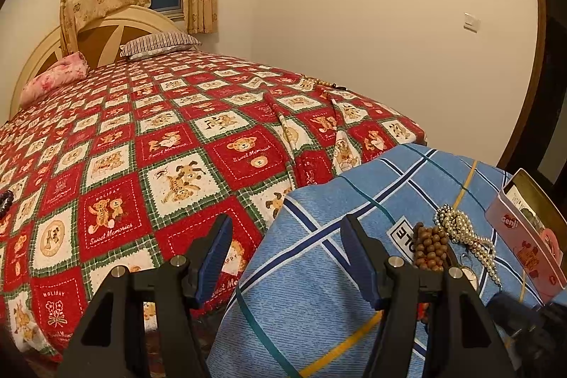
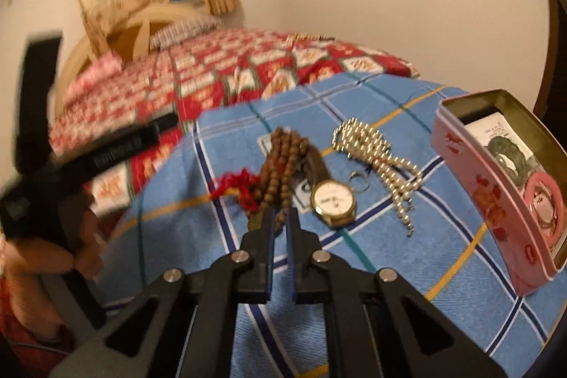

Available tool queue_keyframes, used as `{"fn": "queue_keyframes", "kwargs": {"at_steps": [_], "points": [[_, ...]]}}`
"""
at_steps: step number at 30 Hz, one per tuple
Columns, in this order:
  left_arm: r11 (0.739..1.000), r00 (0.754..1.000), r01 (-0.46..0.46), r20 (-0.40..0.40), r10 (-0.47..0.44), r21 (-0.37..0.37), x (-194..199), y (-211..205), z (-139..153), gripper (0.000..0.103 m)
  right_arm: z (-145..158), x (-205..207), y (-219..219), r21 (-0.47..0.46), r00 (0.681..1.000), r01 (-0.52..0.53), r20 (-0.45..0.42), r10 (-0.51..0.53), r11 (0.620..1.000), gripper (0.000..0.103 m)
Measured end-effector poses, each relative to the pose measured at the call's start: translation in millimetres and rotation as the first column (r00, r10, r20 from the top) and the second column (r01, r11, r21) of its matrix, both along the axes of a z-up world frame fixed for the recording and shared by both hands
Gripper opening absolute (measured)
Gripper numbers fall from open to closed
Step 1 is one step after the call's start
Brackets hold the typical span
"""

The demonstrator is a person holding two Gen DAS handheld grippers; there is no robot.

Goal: Organize jewelry

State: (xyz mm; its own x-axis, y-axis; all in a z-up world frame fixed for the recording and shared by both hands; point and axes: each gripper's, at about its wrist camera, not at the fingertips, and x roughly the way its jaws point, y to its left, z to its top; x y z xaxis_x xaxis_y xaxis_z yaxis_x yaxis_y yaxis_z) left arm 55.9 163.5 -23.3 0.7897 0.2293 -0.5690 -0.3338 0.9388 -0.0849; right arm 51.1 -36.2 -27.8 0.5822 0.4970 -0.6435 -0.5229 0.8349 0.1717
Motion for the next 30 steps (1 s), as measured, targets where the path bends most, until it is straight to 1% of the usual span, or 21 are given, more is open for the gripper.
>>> {"fn": "queue_keyframes", "kwargs": {"at_steps": [2, 3, 5, 7, 8, 9, 11, 13, 15, 20, 21, 22, 23, 28, 30], "points": [[1.000, 1.000, -0.002, -0.005, 0.002, 0.006, 0, -1, 0, 0.063, 6, 1, -8, 0.050, 1.000, 0.014, 0.009, -0.015, 0.999, 0.009], [1.000, 1.000, -0.002, -0.006, 0.002, 0.010, 0, -1, 0, 0.063, 8, 0, -8, 0.058, 1.000, 0.015, 0.016, -0.016, 0.998, 0.010], [1.000, 1.000, -0.003, -0.006, 0.003, 0.015, -1, -1, 0, 0.063, 7, -1, -3, 0.065, 1.000, -0.012, 0.010, 0.011, 0.998, 0.014], [1.000, 1.000, -0.001, -0.004, 0.001, 0.018, -1, -2, 0, 0.063, 4, -1, 7, 0.033, 0.999, -0.038, -0.005, 0.038, 0.999, 0.016], [1.000, 1.000, 0.000, -0.003, 0.000, 0.019, -1, -2, 1, 0.063, 0, -2, 14, -0.010, 0.999, -0.044, -0.007, 0.044, 0.999, 0.025], [1.000, 1.000, 0.000, -0.003, 0.000, 0.019, -1, -3, 0, 0.063, -4, -2, 23, -0.069, 0.999, -0.041, -0.002, 0.041, 0.997, 0.038], [1.000, 1.000, 0.000, -0.007, 0.000, 0.016, -1, -1, 0, 0.063, -14, 0, 33, -0.151, 0.999, -0.041, -0.018, 0.039, 0.988, 0.048], [1.000, 1.000, 0.000, -0.011, 0.000, 0.014, 1, -2, -1, 0.063, -23, 0, 40, -0.188, 0.998, -0.046, -0.049, 0.038, 0.981, 0.048], [1.000, 1.000, 0.001, -0.009, -0.001, 0.012, 2, -2, -1, 0.063, -26, 5, 47, -0.213, 0.998, -0.023, -0.062, 0.011, 0.977, 0.048], [1.000, 1.000, 0.002, -0.004, -0.002, 0.004, 2, -2, -1, 0.063, -28, 14, 51, -0.213, 0.998, 0.005, -0.064, -0.020, 0.977, 0.049], [1.000, 1.000, 0.002, -0.004, -0.002, 0.005, 2, -2, -1, 0.063, -28, 13, 50, -0.214, 0.998, 0.007, -0.062, -0.021, 0.977, 0.042], [1.000, 1.000, 0.003, -0.003, -0.003, 0.006, 2, -2, -1, 0.063, -28, 12, 48, -0.215, 0.998, 0.015, -0.060, -0.028, 0.977, 0.033], [1.000, 1.000, 0.003, -0.003, -0.003, 0.006, 2, -2, -1, 0.063, -27, 13, 45, -0.213, 0.998, 0.025, -0.059, -0.039, 0.977, 0.027], [1.000, 1.000, 0.006, -0.006, -0.006, 0.012, 3, -3, -1, 0.063, -25, 10, 23, -0.155, 0.995, 0.048, -0.078, -0.061, 0.987, 0.026], [1.000, 1.000, 0.006, -0.005, -0.006, 0.014, 3, -3, -1, 0.063, -20, 7, 12, -0.112, 0.995, 0.058, -0.068, -0.066, 0.992, 0.026]]}}
